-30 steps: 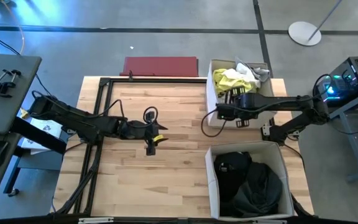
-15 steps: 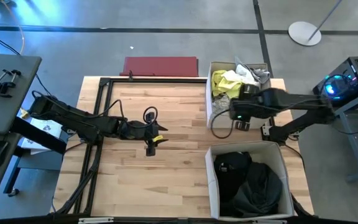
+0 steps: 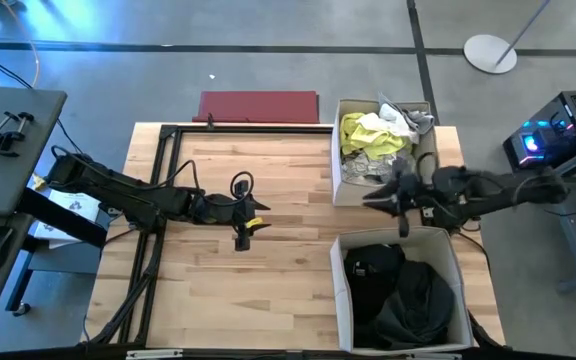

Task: Sort clothes
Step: Return to Home Position

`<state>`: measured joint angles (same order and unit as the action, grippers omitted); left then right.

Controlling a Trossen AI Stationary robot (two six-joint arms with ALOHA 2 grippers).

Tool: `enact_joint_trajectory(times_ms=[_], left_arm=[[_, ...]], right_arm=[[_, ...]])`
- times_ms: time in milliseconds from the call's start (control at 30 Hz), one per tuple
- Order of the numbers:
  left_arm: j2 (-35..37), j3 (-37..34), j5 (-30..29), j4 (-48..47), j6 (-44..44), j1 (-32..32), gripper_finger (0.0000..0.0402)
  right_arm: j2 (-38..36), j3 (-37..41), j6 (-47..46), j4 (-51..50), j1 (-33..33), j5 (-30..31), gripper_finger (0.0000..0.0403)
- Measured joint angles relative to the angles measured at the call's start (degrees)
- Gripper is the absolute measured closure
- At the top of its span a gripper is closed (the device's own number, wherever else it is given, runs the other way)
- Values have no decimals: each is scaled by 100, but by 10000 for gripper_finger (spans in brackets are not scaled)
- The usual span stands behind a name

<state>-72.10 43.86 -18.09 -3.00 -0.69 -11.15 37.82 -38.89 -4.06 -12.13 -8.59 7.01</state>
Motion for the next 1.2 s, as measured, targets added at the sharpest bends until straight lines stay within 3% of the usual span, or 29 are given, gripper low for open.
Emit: enact_joint_trajectory(times_ms=[100,233,433,567,700,933,1200], left_arm=[[0,0,0,78,-64,29,206],[0,0,22,324,-146,77,206],[164,5,1068,1063,-379,658,206],[695,-250,1276,1066,-210,1090,206],[1638,-1151,1269,1833,-35,1247,206],[3531,-2669,507,2112,251,1266,206],[5282,-3682,461,2076,206,1266,206]], right_arm=[[-115,996,303,1729,314,-492,393],[-41,1878,327,3242,854,-968,394],[0,2665,-98,4787,1509,-1976,401],[0,2932,-256,5005,1596,-2263,402],[0,3132,-245,5008,1492,-2317,402],[0,3222,-367,4962,1296,-2314,403],[43,3222,-473,4709,1258,-2144,403]])
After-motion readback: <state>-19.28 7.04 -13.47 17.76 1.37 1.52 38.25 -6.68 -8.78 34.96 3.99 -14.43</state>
